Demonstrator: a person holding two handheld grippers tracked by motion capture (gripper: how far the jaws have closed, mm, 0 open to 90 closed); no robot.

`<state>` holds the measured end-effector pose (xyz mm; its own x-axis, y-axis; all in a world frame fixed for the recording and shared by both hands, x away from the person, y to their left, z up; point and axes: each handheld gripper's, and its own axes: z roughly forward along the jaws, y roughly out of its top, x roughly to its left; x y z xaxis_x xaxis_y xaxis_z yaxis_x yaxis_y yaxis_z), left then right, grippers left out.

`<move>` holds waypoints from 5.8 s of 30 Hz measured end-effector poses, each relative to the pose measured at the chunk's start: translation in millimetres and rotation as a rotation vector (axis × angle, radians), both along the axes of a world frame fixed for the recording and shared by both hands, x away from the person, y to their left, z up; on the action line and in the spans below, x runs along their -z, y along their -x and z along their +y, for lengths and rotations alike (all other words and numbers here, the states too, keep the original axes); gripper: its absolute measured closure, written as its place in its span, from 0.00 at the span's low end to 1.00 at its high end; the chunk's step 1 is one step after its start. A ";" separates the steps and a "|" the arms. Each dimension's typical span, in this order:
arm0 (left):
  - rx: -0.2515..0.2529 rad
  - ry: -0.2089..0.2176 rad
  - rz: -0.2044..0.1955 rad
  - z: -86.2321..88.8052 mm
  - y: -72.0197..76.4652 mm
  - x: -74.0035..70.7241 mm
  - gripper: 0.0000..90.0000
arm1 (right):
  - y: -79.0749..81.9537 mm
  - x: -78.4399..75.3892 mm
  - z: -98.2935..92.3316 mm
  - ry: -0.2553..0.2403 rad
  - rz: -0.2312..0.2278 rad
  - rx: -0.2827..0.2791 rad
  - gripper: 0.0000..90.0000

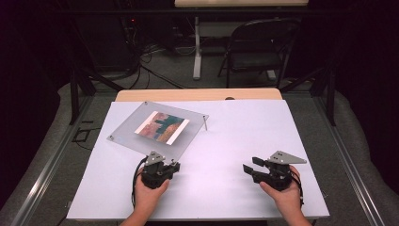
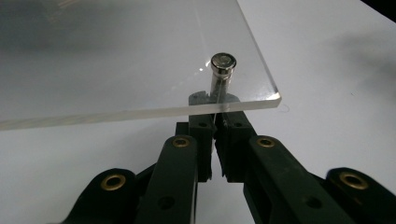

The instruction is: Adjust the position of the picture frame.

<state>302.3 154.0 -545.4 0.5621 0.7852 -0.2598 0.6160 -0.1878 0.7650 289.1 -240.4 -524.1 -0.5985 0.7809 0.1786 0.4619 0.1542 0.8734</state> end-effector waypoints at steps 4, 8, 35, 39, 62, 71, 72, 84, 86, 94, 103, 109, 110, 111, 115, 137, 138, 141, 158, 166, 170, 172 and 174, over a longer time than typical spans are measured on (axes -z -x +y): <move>-0.013 -0.005 0.011 14.4 7.6 -0.6 0.95 | -15.1 -3.4 17.3 -0.007 -0.014 -0.025 0.53; -0.033 -0.014 0.016 28.6 17.2 0.8 0.95 | -34.4 -1.1 39.0 0.001 -0.004 -0.073 0.60; -0.065 0.063 -0.032 61.6 50.5 -14.1 0.95 | -136.3 26.2 157.6 0.091 -0.017 -0.166 0.80; -0.065 0.066 -0.035 61.6 50.5 -14.5 0.95 | -139.8 27.9 160.9 0.083 -0.009 -0.165 0.85; -0.051 0.078 -0.044 58.7 44.5 -14.3 0.95 | -129.2 11.4 142.5 0.102 -0.038 -0.183 0.95; -0.014 0.112 -0.052 44.7 22.8 -20.9 0.95 | -94.2 -4.2 92.1 0.085 -0.007 -0.143 0.94; -0.010 0.115 -0.052 42.7 20.3 -22.0 0.95 | -89.0 -5.9 86.0 0.081 -0.005 -0.140 0.94; 0.014 0.095 -0.066 25.0 -12.3 -29.2 0.95 | -40.5 -12.9 51.4 0.058 -0.014 -0.077 0.92; 0.013 0.088 -0.065 22.3 -16.3 -27.7 0.95 | -38.5 -10.2 49.5 0.045 -0.013 -0.064 0.93; 0.014 0.069 -0.060 17.0 -24.3 -17.8 0.95 | -43.6 -0.7 46.6 0.055 -0.011 -0.046 0.93; 0.000 0.053 -0.054 14.3 -35.9 -15.1 0.95 | -57.6 4.8 46.1 0.036 0.014 -0.015 0.94; -0.009 0.047 -0.045 16.8 -40.2 -9.6 0.94 | -61.2 9.6 49.7 0.043 0.021 -0.023 0.94; -0.007 0.045 -0.044 16.8 -40.6 -8.2 0.94 | -61.0 10.6 50.1 0.048 0.026 -0.022 0.94; -0.006 0.048 -0.041 16.3 -40.6 -6.8 0.94 | -61.1 11.7 50.2 0.053 0.028 -0.022 0.94; 0.002 0.038 -0.037 14.2 -41.1 -1.7 0.94 | -61.7 16.9 49.3 0.061 0.036 -0.012 0.94; 0.004 0.010 -0.011 11.9 -43.6 9.4 0.94 | -64.0 29.4 49.1 0.068 0.075 -0.015 0.94; 0.003 0.008 -0.011 11.5 -43.6 9.9 0.94 | -64.3 30.2 49.1 0.069 0.073 -0.015 0.94; 0.007 0.000 -0.006 11.2 -43.7 11.3 0.94 | -64.5 31.8 49.0 0.075 0.084 -0.019 0.94; 0.027 -0.027 0.005 9.4 -38.0 13.4 0.94 | -59.7 35.4 47.4 0.100 0.094 -0.026 0.94; 0.031 -0.026 0.002 7.7 -36.6 13.5 0.94 | -59.3 35.6 46.0 0.093 0.102 -0.027 0.93; 0.027 -0.025 0.004 7.7 -36.4 13.7 0.94 | -59.7 37.5 45.9 0.088 0.105 -0.024 0.93; 0.025 -0.025 0.006 7.6 -36.0 13.8 0.94 | -59.5 37.9 45.7 0.084 0.104 -0.023 0.93; 0.029 -0.021 0.001 8.0 -36.5 14.4 0.93 | -59.3 38.1 45.1 0.078 0.112 -0.023 0.93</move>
